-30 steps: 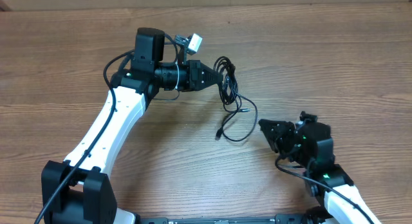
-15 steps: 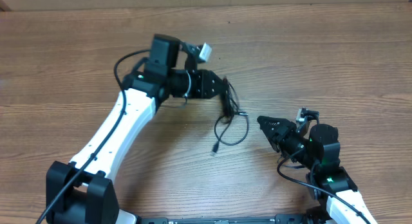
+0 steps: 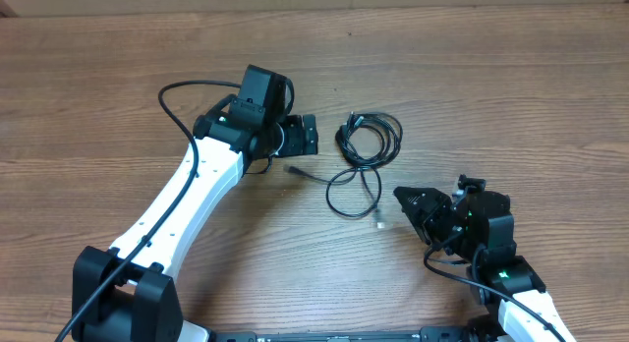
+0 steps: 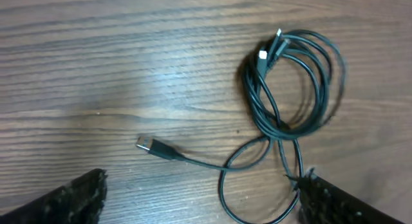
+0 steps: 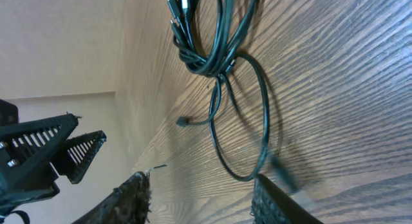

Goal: Untangle cables
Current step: 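Release the cable onto the table and withdraw both grippers, then move the right gripper to the cable bundle and grasp it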

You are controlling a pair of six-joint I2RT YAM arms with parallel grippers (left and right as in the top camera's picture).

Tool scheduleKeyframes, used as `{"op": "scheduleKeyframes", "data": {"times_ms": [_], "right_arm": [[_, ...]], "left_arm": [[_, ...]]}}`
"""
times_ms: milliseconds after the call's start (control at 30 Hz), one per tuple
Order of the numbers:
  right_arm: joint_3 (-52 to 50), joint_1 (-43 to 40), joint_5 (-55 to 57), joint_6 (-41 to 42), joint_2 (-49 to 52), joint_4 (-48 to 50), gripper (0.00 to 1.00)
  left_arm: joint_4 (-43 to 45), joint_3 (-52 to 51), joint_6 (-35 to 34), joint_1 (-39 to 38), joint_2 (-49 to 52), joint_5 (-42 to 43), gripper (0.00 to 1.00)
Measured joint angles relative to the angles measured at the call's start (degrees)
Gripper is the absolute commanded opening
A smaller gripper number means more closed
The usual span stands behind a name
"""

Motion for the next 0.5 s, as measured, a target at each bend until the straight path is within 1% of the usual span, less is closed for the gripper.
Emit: {"op": "scheduleKeyframes", "data": {"times_ms": [33, 100, 167, 200, 300, 367, 500], "right_arm": [[0.0, 0.0, 0.02, -0.17, 0.0, 0.09, 0.58], [0.0, 0.0, 0.33, -3.02, 0.02, 1.75, 0.65], [0.31, -0.02, 0.48, -6.23, 0.0, 1.16, 0.69], [0.94, -0.02, 1.05, -7.87, 0.02, -0.48, 0.69], [6.14, -0.04, 3.56, -12.11, 0.87, -9.9, 0.69], [14.03, -0.02, 7.48, -15.34, 2.54, -18.97, 0.7], [25.81, -0.04, 13.49, -18.62, 8.13, -29.07, 0.7]], "left_arm": [[0.0, 0.0, -0.81, -0.2, 0.0, -0.28, 0.99], [0.02, 0.0, -1.92, -0.74, 0.0, -0.7, 1.0], [0.02, 0.0, -2.4, -1.18, 0.0, -1.05, 1.0], [0.07, 0.0, -2.6, -1.36, 0.0, -1.05, 1.0], [0.15, 0.0, -3.06, -1.55, 0.0, -1.27, 1.0], [0.24, 0.0, -3.52, -1.49, 0.0, -1.66, 1.0], [0.07, 0.0, -3.67, -0.44, 0.0, -1.64, 1.0]]}}
